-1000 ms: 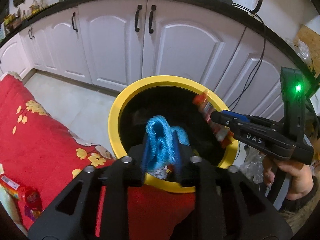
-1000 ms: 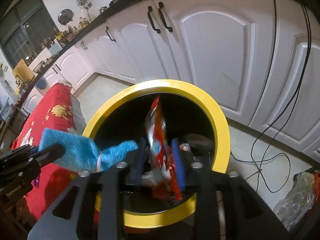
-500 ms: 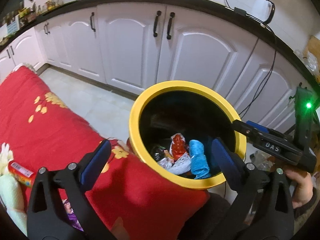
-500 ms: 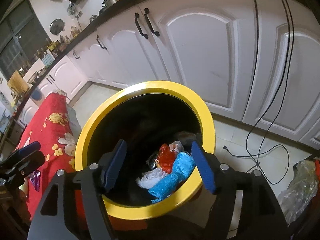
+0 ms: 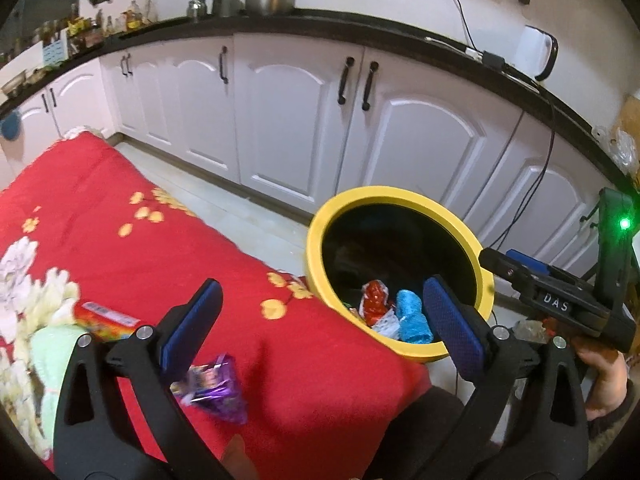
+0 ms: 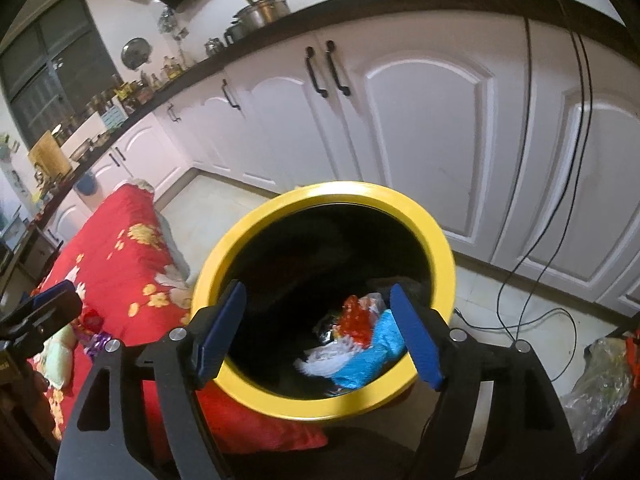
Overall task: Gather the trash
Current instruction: 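Move both tools back over the bed toward the remaining trash, then grasp the chocolate bar with the left tool while the right tool grasps the purple wrapper, then carry the chocolate bar and purple wrapper over the bin with both tools, then open both tools to drop the bar and wrapper into the bin, then move both tools back over the bed toward the green pouch and candy tube, then grasp the green mesh pouch with the left tool while the right tool grasps the red candy tube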
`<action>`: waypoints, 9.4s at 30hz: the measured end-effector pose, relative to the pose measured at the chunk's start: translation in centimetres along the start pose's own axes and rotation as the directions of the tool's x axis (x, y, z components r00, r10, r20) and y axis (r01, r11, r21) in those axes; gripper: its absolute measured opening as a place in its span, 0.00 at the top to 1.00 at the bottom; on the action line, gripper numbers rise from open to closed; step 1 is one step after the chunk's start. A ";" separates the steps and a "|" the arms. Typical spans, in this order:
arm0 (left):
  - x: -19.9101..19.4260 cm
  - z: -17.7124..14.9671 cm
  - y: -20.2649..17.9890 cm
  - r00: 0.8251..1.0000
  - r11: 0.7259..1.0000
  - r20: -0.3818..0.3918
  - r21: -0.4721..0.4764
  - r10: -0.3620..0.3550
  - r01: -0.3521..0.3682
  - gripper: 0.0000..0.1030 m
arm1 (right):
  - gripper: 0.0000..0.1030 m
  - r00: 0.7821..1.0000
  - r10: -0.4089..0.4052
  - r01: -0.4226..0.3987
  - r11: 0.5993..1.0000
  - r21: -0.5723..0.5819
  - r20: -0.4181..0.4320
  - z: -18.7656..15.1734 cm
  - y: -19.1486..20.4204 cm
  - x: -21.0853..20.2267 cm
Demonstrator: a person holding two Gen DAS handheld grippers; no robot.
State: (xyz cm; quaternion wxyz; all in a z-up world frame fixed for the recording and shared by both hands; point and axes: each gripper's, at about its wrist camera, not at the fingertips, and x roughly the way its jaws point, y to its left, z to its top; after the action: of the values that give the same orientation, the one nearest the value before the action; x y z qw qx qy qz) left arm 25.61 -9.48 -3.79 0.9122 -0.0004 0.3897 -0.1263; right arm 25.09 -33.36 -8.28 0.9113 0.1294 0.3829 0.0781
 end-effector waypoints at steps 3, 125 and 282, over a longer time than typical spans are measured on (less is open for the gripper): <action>-1.2 0.0 0.7 1.000 1.000 0.024 -0.007 0.014 -0.014 0.10 | 0.29 1.000 0.008 -0.008 1.000 -0.022 0.008 -0.1 1.1 -0.6; -11.2 -6.6 15.9 0.995 0.974 0.030 -0.210 0.091 -0.083 0.87 | 0.71 0.949 0.255 -0.311 0.851 -0.422 -0.185 -5.2 20.1 -1.3; -4.9 -10.6 17.9 0.975 0.947 -0.164 -0.258 0.153 -0.192 0.11 | 0.35 0.932 0.192 -0.350 0.699 -0.624 -0.307 -3.1 27.7 8.6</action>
State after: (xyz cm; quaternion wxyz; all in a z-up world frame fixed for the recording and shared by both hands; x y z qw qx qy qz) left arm 18.99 10.02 -9.47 0.8810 -0.0826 0.4658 0.0092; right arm 27.65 -4.33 -7.96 0.8268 -0.1602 0.4033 0.3578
